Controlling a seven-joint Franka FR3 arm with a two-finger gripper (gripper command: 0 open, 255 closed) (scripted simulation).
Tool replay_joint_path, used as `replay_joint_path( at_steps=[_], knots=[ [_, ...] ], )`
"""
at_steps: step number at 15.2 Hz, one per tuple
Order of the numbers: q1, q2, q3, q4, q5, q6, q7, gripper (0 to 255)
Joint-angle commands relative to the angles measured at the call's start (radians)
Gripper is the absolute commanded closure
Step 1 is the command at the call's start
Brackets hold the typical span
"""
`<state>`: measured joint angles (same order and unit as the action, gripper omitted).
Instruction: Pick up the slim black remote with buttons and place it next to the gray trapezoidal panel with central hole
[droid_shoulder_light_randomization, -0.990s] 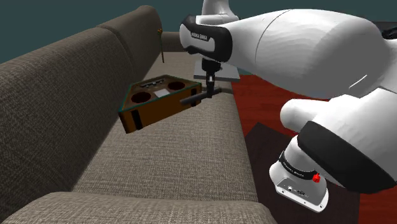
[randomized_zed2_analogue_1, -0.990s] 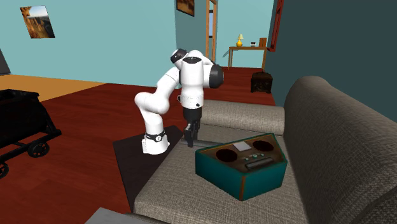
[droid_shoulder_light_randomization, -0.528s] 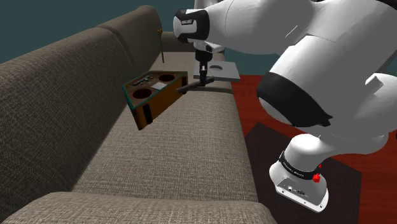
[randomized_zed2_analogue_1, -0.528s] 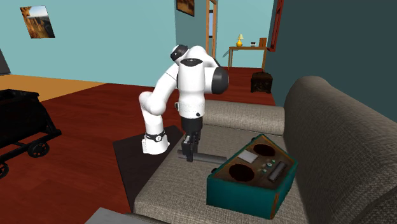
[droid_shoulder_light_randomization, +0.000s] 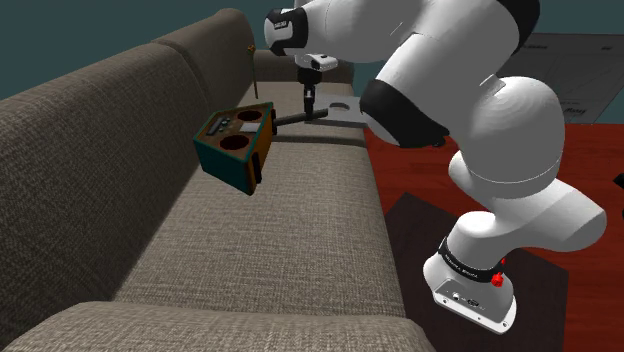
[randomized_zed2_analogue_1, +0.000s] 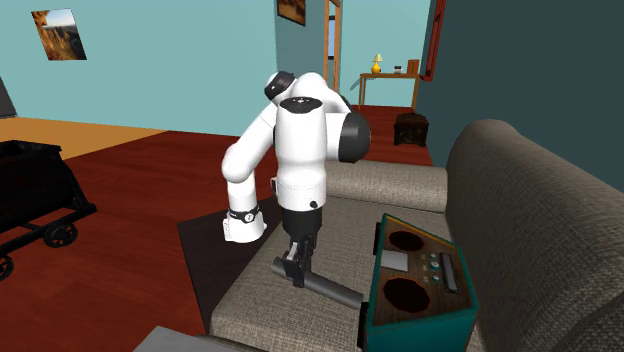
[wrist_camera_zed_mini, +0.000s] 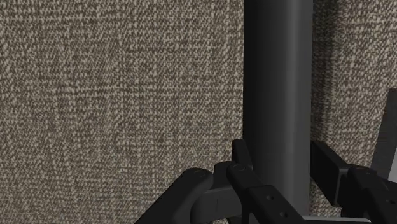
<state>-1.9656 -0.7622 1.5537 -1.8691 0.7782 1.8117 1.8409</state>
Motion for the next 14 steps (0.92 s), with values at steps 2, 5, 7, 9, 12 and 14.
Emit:
replay_joint_path(
  at_steps=[2,5,7,9,12,14],
  knots=[
    [-0.144,-0.015,0.096,0.103,0.015,-0.007,-0.006,255],
    [-0.147,-0.028,0.114,0.08,0.034,0.021,-0.016,255],
    [-0.15,-0.037,0.128,0.066,0.046,0.039,-0.022,255],
    [-0.154,-0.045,0.142,0.053,0.058,0.058,-0.029,255],
    [-0.161,-0.057,0.165,0.035,0.077,0.085,-0.038,255],
    [-0.166,-0.066,0.181,0.024,0.09,0.102,-0.045,255]
  ],
)
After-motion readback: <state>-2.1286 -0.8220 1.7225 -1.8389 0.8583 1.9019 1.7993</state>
